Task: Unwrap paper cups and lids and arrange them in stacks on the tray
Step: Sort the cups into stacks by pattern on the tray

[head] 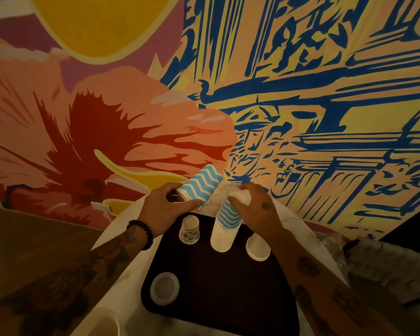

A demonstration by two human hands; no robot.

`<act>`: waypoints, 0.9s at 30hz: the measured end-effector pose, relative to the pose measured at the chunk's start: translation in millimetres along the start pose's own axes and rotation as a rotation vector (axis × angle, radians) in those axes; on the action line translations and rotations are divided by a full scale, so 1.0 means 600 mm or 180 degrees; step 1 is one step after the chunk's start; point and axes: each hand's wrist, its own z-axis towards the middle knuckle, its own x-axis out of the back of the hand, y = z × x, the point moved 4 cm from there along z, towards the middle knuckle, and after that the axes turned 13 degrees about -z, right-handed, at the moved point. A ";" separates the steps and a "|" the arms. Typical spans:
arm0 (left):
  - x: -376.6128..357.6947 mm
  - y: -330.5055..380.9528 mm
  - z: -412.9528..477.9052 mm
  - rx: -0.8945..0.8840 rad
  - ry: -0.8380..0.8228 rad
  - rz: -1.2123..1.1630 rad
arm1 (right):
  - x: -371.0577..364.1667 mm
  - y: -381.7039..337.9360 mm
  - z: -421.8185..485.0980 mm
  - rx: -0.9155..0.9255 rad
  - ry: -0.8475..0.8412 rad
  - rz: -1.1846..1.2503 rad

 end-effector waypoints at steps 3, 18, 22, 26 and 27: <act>-0.014 0.006 -0.004 -0.0014 -0.0080 -0.0054 | 0.027 -0.016 0.008 -0.0295 -0.0011 0.0710; -0.078 0.042 -0.015 -0.0243 -0.0749 -0.0007 | 0.066 -0.029 -0.003 -0.0680 -0.0242 0.2050; -0.066 0.039 -0.010 -0.0173 -0.0612 0.0051 | 0.095 -0.024 0.011 -0.0700 0.0134 0.2101; -0.038 0.028 0.001 -0.0023 -0.0183 0.0067 | 0.135 -0.016 0.036 -0.0557 0.0700 0.1704; -0.031 0.024 0.004 0.0042 -0.0078 -0.0002 | 0.139 -0.017 0.040 -0.0489 0.0750 0.1553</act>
